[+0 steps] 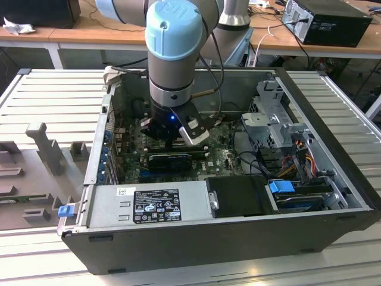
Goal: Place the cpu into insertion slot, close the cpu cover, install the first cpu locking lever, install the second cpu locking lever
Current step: 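Install the second cpu locking lever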
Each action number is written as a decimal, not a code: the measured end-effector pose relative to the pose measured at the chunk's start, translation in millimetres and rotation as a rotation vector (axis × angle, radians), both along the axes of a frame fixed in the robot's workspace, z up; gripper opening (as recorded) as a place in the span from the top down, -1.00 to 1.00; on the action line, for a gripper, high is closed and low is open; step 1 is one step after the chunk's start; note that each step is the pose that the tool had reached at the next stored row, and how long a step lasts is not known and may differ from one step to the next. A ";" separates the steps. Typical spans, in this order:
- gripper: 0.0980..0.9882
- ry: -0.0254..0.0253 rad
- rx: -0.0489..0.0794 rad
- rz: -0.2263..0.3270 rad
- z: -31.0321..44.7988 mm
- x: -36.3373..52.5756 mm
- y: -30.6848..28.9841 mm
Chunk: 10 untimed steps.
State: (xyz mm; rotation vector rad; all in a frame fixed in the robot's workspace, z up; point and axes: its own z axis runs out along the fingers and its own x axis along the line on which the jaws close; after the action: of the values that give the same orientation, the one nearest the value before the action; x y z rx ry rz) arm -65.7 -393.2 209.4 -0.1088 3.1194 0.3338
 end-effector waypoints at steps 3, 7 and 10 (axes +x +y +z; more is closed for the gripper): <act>0.98 0.0000 0.019 0.003 -2.5 -2.4 -1.9; 0.98 0.0000 0.051 0.004 -3.9 -4.2 -8.8; 0.98 -0.0001 0.072 0.005 -3.8 -6.3 -13.1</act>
State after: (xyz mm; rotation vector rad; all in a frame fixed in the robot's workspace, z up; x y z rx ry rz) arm -71.9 -406.3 205.5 -0.1162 3.1032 0.4448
